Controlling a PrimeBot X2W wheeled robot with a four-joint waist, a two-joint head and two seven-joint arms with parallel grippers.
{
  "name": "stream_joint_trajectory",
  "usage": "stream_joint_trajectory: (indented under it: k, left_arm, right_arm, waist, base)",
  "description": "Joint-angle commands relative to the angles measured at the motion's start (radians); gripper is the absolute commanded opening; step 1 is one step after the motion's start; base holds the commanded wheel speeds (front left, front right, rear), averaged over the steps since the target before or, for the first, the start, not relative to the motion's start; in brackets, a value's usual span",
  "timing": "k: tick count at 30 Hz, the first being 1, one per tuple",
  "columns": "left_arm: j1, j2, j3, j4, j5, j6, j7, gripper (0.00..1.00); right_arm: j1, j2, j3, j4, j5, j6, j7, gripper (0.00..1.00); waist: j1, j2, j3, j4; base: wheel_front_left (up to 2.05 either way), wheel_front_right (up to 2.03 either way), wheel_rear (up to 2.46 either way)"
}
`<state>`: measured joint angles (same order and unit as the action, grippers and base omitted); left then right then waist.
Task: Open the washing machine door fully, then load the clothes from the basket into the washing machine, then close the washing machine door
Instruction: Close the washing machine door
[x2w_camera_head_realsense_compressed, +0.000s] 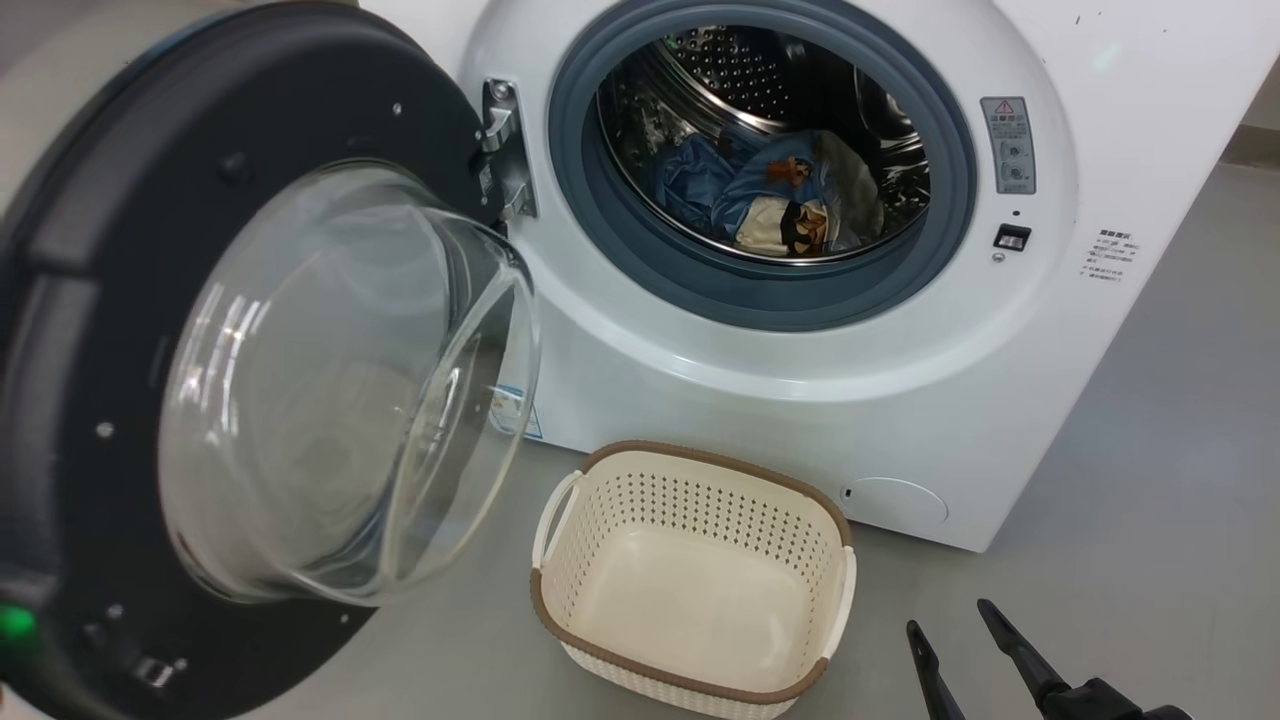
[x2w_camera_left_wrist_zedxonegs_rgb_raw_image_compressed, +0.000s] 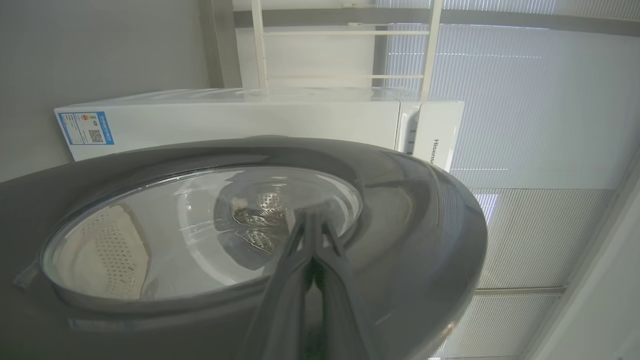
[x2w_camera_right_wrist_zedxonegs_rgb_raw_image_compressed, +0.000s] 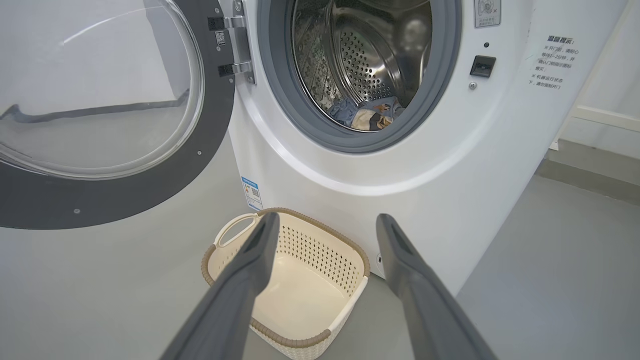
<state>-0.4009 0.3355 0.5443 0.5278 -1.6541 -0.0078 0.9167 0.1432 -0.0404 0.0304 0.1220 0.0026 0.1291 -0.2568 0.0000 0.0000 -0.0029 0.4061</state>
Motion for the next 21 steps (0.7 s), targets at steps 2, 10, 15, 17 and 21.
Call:
stream_joint_trajectory:
  k: [2, 10, 15, 17, 21]
  left_arm:
    - [0.014, 0.016, -0.002, -0.076, -0.017, 0.02, 0.039, 0.0]
    - [0.091, -0.054, -0.031, -0.304, -0.061, 0.1, 0.117, 0.0]
    - [0.155, -0.111, -0.061, -0.47, -0.078, 0.143, 0.151, 0.0]
    - [0.178, -0.137, -0.074, -0.536, -0.085, 0.16, 0.159, 0.0]
    - [0.222, -0.198, -0.107, -0.671, -0.093, 0.184, 0.162, 0.0]
  right_arm:
    - [-0.024, -0.011, 0.024, -0.025, 0.0, 0.002, -0.005, 1.0]
    - [-0.026, -0.01, 0.021, -0.028, 0.022, 0.002, -0.005, 1.0]
    - [-0.034, -0.01, 0.025, -0.031, 0.039, 0.002, -0.005, 1.0]
    - [-0.035, -0.01, 0.02, -0.033, 0.045, 0.002, -0.005, 1.0]
    - [-0.043, -0.01, 0.016, -0.037, 0.053, 0.002, -0.005, 1.0]
  waist:
    - [0.0, 0.0, 0.002, 0.003]
    - [0.0, 0.0, 0.013, 0.013]
    - [0.0, 0.0, 0.024, 0.0]
    - [0.0, 0.0, 0.031, -0.008]
    - [0.0, 0.0, 0.051, -0.028]
  base:
    - [0.0, 0.0, 0.0]
    - [0.0, 0.0, 0.0]
    - [0.0, 0.0, 0.0]
    - [0.0, 0.0, 0.0]
    - [0.0, 0.0, 0.0]
